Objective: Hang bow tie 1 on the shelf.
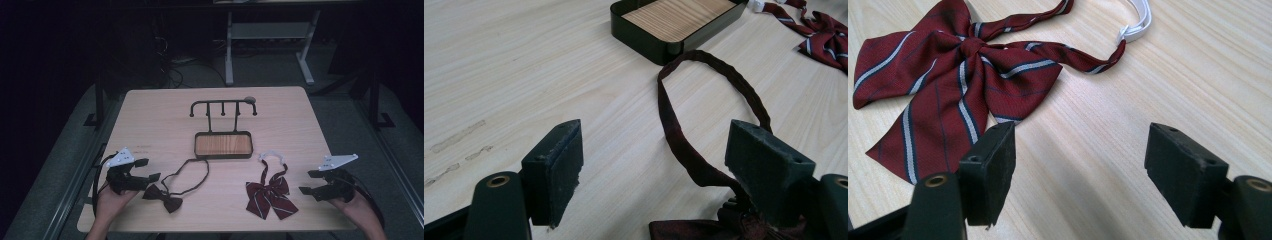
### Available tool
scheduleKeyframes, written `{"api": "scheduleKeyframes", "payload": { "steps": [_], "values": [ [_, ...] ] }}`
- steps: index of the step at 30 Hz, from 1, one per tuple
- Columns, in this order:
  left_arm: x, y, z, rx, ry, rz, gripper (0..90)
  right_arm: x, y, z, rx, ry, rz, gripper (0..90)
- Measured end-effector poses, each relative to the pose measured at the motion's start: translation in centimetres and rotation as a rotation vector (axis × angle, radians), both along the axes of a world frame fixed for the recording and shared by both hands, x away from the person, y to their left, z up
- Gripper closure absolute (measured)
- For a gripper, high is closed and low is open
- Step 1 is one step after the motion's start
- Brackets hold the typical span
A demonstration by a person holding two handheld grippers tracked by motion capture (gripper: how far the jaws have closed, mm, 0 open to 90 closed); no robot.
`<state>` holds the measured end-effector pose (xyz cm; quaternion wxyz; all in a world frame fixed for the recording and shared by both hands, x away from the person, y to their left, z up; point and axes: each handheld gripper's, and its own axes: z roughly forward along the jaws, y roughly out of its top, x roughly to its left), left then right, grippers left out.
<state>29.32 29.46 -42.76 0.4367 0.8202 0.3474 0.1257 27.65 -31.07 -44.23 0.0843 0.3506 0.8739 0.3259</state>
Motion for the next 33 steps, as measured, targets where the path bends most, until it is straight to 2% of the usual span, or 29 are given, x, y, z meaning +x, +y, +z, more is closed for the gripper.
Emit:
{"api": "scheduleKeyframes", "payload": {
  "steps": [4, 10, 12, 19, 23, 29, 33],
  "values": [
    [-0.1, 0.0, 0.0, 0.004, -0.005, -0.003, 23.2, 0.0, 0.0, -0.1, 0.011, 0.011, -0.009, 28.2],
    [-0.2, -0.1, 0.0, 0.012, -0.009, -0.009, 23.2, -0.1, 0.7, 0.7, 0.016, -0.003, 0.004, 28.1],
    [-0.3, 0.0, 0.1, 0.012, -0.013, -0.011, 23.2, 0.0, 0.9, 0.8, 0.017, 0.009, 0.006, 27.8],
    [-0.3, 0.0, 0.2, 0.010, -0.017, -0.007, 23.2, 0.7, 2.0, 1.6, -0.011, 0.012, 0.028, 27.7],
    [-0.3, 0.1, 0.2, 0.012, -0.018, -0.009, 23.2, 1.3, 2.9, 2.2, -0.044, 0.013, 0.047, 29.5],
    [-0.3, 0.1, 0.2, 0.008, -0.020, -0.012, 23.2, 2.6, 4.2, 3.2, -0.085, 0.005, 0.057, 35.8],
    [-0.3, 0.1, 0.3, 0.008, -0.021, -0.014, 23.2, 3.7, 5.0, 3.5, -0.101, 0.017, 0.069, 40.9]
  ]
}}
